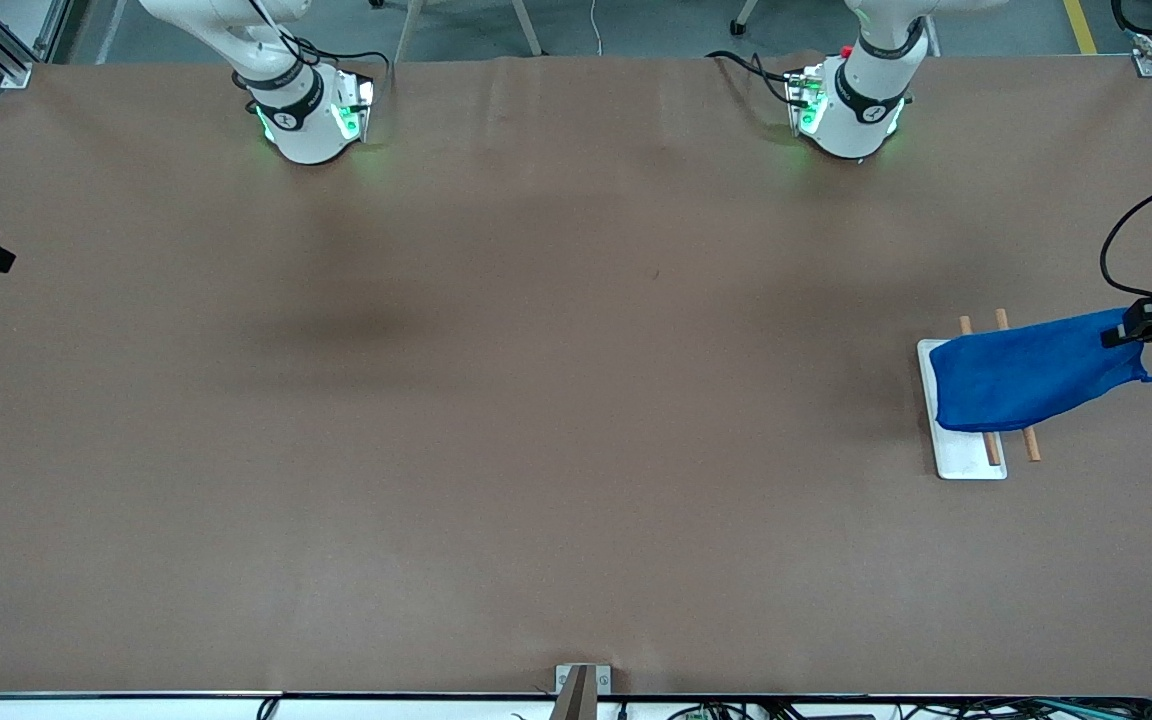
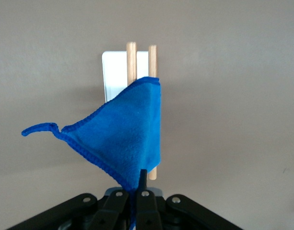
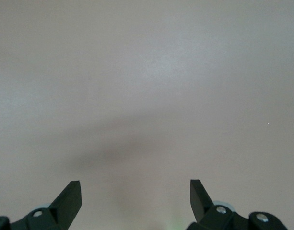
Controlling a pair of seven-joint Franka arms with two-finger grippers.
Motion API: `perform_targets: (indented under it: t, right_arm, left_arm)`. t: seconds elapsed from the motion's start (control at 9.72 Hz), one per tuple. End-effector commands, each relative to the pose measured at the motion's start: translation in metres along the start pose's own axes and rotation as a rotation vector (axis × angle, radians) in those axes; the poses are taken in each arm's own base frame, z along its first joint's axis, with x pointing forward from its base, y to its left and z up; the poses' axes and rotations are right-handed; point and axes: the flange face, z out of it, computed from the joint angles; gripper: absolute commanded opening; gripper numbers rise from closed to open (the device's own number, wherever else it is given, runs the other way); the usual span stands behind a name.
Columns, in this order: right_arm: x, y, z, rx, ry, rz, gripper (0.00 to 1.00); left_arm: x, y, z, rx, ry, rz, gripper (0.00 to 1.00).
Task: Right arm passes towel to left arm to hang
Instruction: 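Lower the towel with the left gripper over the wooden dowels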
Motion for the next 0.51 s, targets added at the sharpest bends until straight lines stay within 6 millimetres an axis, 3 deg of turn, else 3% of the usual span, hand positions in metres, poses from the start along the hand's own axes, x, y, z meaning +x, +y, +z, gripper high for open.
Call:
perform_targets:
  t: [0.0,0.41]
  right_arm:
    - [0.001,0.005,-0.002,-0.012,0.010,0.019,1.00]
    - [0.002,-0.001,0.001,-0.009,0.019,-0.011,1.00]
  left_arm:
    - [-0.008,-0.019,0.025,0.023,-0.017,-0.025,0.01]
    - [-0.009,-0.039,0.060,0.062,-0.006,-0.058,0.01]
